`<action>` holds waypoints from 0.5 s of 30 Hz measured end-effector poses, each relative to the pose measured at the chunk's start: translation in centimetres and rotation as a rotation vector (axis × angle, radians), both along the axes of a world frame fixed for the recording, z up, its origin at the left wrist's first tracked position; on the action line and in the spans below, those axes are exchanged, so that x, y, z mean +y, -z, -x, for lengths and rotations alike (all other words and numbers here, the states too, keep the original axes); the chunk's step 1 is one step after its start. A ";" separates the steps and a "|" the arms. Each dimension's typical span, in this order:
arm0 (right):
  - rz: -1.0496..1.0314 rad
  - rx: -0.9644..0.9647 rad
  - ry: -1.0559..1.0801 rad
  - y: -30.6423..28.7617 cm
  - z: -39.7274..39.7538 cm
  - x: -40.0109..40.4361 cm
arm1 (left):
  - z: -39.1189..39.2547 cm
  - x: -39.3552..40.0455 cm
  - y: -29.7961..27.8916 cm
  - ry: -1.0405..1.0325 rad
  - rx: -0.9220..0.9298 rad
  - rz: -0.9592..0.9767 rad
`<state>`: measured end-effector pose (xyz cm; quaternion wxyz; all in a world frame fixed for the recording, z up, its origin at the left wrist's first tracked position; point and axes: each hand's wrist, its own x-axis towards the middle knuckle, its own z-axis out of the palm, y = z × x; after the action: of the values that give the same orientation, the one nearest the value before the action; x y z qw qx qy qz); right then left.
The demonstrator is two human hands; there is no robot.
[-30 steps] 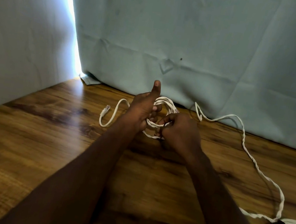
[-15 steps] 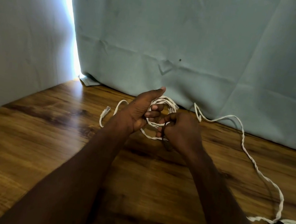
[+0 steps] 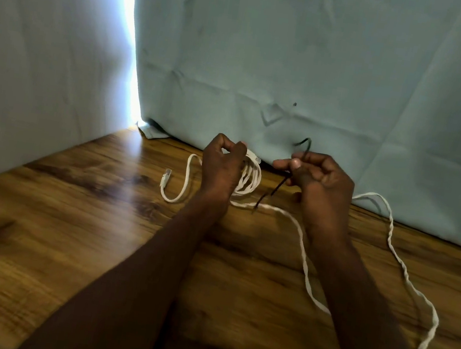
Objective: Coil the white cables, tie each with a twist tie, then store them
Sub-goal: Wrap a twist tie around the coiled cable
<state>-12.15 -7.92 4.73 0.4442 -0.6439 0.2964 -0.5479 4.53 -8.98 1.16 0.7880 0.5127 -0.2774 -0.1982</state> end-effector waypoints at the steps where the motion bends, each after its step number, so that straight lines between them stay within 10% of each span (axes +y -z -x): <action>1: -0.017 -0.012 0.015 -0.1 0.1 0.0 | -0.2 0.0 0.0 -0.008 0.018 0.004; 10: 0.097 0.502 -0.087 2.0 -1.2 -0.1 | 0.7 -0.2 -0.5 -0.022 0.021 0.066; 15: 0.049 0.485 0.021 3.1 -1.9 -0.8 | 1.8 -0.3 -0.9 0.037 -0.010 0.079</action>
<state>-10.22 -8.75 1.66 0.3384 -0.7641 0.3878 -0.3889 2.76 -9.32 2.04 0.8023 0.4771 -0.2984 -0.1990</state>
